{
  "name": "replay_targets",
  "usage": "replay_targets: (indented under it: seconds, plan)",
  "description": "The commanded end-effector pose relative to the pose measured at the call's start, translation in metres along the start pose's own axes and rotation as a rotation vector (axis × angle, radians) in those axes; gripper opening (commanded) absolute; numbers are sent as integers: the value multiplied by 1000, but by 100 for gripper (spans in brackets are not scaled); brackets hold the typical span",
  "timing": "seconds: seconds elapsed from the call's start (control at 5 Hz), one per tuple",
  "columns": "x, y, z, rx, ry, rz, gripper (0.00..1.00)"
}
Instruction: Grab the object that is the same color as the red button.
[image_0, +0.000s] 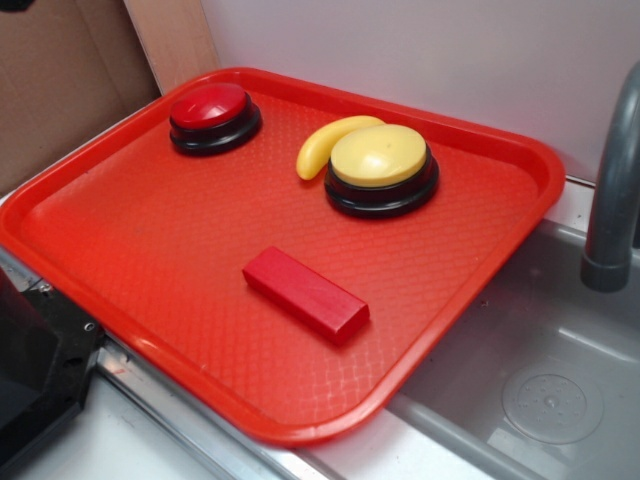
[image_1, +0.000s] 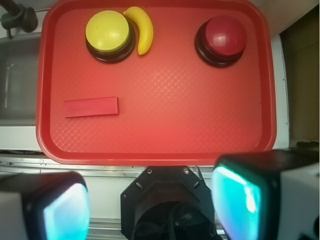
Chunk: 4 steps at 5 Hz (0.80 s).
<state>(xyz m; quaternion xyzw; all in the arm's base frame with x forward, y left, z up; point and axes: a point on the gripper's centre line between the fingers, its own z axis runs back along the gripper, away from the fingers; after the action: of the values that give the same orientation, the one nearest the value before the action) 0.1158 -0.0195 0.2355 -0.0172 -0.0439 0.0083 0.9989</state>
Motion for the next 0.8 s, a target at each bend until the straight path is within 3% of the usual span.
replay_targets:
  seconds: [0.0,0.4,0.6]
  plan:
    - [0,0,0,0,0,0,100]
    - [39,-26,-38,-31,1,-426,100]
    - [59,-53,-70,-69,-18,-675,100]
